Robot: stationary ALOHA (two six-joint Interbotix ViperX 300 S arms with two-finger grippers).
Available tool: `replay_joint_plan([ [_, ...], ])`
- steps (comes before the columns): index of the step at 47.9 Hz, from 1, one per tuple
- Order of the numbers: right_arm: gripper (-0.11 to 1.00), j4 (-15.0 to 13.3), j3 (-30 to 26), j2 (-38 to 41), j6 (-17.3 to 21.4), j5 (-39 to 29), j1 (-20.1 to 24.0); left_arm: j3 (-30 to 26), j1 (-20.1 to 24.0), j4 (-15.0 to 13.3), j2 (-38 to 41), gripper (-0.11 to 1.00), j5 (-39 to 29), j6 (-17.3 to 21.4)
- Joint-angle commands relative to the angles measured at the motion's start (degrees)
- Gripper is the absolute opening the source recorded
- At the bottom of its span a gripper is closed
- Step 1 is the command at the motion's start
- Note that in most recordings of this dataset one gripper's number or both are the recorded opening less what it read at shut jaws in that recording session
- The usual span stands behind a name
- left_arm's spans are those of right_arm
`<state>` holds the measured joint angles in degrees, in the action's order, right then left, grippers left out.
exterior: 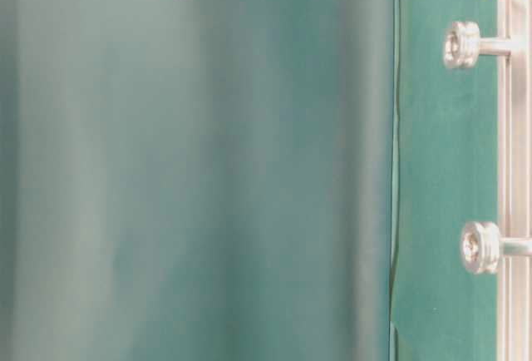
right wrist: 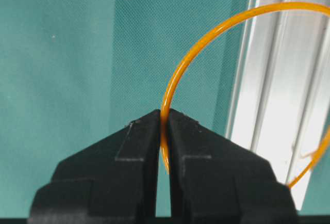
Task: Hook the rubber onto the shaft.
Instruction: 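Lift the pinched band with the right gripper off the rail end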
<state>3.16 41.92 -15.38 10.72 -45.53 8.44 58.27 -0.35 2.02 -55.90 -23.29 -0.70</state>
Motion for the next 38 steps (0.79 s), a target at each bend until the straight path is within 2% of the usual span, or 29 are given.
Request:
replay_joint_plan([
  [1,0.07,-0.9,-3.1,-1.9,0.2,-2.8,0.2,-1.9,-0.1,0.0,0.4,0.00,0.3,0.1],
  [19,0.07,-4.0,-10.5,-5.2,0.2,-14.5,0.2,-1.8,-0.1,0.0,0.4,0.00,0.3,0.1],
  [38,0.07,-4.0,-16.1,-5.8,0.1,-21.1,0.1,-1.9,-0.1,0.0,0.4,0.00,0.3,0.1],
])
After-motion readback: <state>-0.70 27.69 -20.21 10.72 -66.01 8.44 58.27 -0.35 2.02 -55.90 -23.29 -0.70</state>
